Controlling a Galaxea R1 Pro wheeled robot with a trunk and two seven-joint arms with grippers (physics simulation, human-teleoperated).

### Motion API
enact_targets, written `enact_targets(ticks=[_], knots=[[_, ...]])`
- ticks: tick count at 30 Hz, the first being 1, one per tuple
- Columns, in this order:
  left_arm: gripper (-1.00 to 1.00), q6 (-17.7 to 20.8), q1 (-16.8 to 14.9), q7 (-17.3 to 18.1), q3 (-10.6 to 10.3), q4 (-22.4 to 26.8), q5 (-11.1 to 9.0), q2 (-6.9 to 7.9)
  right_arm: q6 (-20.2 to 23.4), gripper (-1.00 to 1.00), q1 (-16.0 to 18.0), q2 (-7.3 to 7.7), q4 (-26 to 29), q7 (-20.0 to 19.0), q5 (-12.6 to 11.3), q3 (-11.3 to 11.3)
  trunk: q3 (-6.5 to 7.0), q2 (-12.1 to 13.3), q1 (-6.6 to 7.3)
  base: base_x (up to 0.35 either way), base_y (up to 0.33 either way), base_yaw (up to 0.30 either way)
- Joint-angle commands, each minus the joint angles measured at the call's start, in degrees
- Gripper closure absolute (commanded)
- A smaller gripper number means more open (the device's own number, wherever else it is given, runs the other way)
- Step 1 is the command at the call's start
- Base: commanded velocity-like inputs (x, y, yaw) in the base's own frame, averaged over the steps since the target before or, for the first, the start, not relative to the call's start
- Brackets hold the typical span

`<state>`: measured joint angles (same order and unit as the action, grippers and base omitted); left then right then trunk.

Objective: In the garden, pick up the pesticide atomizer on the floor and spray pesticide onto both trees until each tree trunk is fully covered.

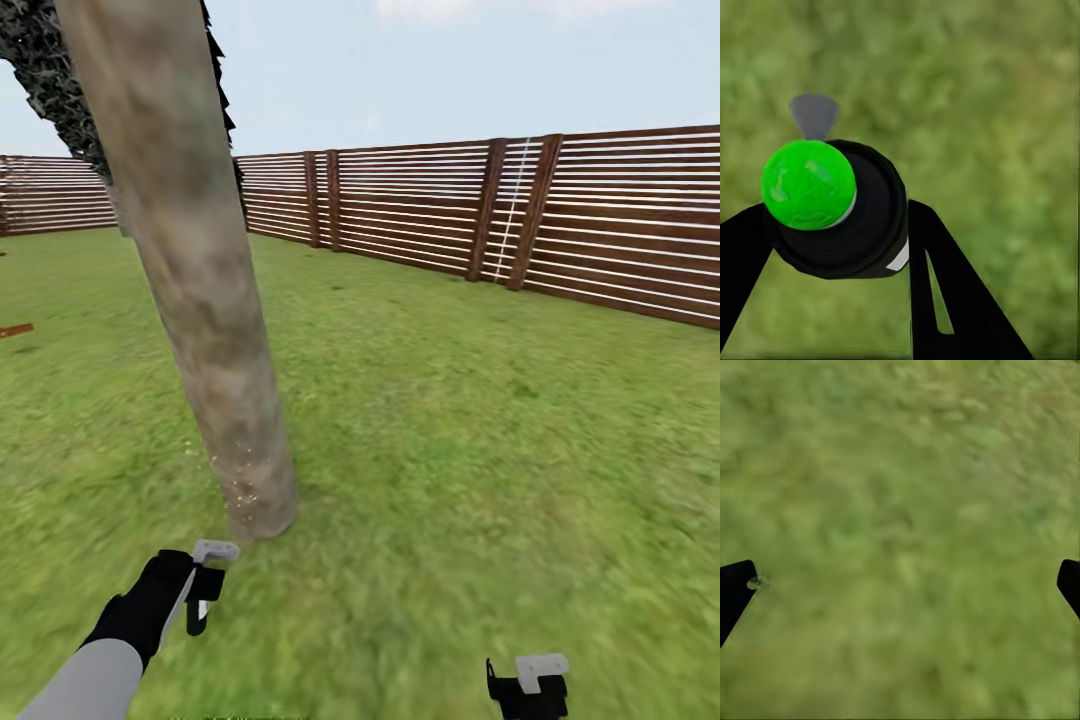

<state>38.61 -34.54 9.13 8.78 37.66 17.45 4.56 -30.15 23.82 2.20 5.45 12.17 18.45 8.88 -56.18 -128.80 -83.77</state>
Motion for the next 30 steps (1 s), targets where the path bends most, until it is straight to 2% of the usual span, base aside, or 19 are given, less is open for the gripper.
enact_targets(ticks=[1,6,7,9,19,25,30], knots=[[1.00,0.0,0.0,0.1,0.0,0.0,0.0,-0.25,0.0,-1.00,0.0,0.00,0.0,0.0,0.0,0.0,0.00,0.0,0.00,0.001,-0.101,0.277],[1.00,0.0,0.0,-0.1,0.3,0.1,-0.1,-1.07,0.0,-1.00,0.0,0.00,0.0,0.0,0.0,0.0,0.00,0.0,0.00,0.000,-0.243,0.190],[1.00,-0.1,0.0,-0.4,0.4,0.2,-0.9,-1.68,0.0,-1.00,0.0,0.00,0.0,0.0,0.0,0.0,0.00,0.0,0.00,0.000,-0.269,0.019],[1.00,-0.2,-0.1,-0.7,0.3,0.5,-2.1,-2.02,0.0,-1.00,0.0,0.00,0.0,0.0,0.0,0.0,0.00,0.0,0.00,0.000,-0.270,0.006],[1.00,-0.2,-0.1,-0.9,0.1,0.7,-2.3,-1.36,0.0,-1.00,0.0,0.17,-0.2,0.0,0.0,0.1,0.00,0.0,0.00,0.009,-0.271,0.000],[1.00,-0.2,-0.3,-1.1,0.1,0.9,-2.4,-1.36,0.0,-1.00,0.0,0.09,-0.2,0.0,0.0,0.1,0.00,0.0,0.00,0.201,-0.208,0.001],[1.00,-0.3,-0.4,-1.1,0.0,1.0,-2.4,-1.40,0.0,-1.00,0.0,0.07,-0.2,0.1,0.0,0.0,0.00,0.0,0.00,0.116,-0.075,0.209]])
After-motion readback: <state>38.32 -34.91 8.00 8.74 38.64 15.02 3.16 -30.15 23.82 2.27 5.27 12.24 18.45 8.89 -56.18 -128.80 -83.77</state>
